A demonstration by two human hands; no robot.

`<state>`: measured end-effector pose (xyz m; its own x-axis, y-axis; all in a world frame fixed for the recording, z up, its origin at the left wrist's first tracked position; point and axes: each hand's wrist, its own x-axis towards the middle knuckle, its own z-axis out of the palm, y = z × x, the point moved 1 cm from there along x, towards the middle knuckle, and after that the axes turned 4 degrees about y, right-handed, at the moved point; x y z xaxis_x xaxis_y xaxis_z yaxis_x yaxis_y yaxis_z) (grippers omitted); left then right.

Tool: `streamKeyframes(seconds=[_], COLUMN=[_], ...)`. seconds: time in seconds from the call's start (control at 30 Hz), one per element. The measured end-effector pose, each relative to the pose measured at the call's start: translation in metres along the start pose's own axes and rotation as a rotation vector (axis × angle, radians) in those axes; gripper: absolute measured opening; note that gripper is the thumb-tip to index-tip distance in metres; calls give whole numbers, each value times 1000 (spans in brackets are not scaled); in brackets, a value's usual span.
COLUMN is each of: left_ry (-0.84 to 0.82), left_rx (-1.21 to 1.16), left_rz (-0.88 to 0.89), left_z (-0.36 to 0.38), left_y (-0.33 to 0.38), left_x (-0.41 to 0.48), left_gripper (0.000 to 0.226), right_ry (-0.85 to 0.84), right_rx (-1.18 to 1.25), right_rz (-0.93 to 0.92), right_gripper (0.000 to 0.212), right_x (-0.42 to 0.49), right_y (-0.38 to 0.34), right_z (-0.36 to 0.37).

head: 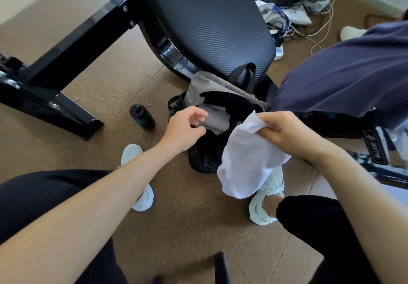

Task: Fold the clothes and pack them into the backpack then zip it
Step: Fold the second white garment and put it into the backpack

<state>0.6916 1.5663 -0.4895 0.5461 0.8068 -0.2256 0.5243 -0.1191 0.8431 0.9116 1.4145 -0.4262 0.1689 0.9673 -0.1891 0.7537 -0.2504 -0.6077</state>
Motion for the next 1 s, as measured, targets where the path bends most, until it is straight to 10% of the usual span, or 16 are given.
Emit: streamKeyframes(seconds=[0.4,0.67,1.0], left_ry=[-435,-362,-413], left_rx=[145,45,104], left_rz=[536,319,96], left_z=[25,38,38], left_y=[16,7,-17], left_x=[-17,-24,-18], left_gripper=[111,31,16], right_ry=[-204,-37,294], right_rx=[258,303,323], right_rz=[-78,-86,-30], right_gripper=[23,24,18], right_x=[-13,-13,-7], right_y=[-16,-24,-13], right_z=[-20,-29,-47])
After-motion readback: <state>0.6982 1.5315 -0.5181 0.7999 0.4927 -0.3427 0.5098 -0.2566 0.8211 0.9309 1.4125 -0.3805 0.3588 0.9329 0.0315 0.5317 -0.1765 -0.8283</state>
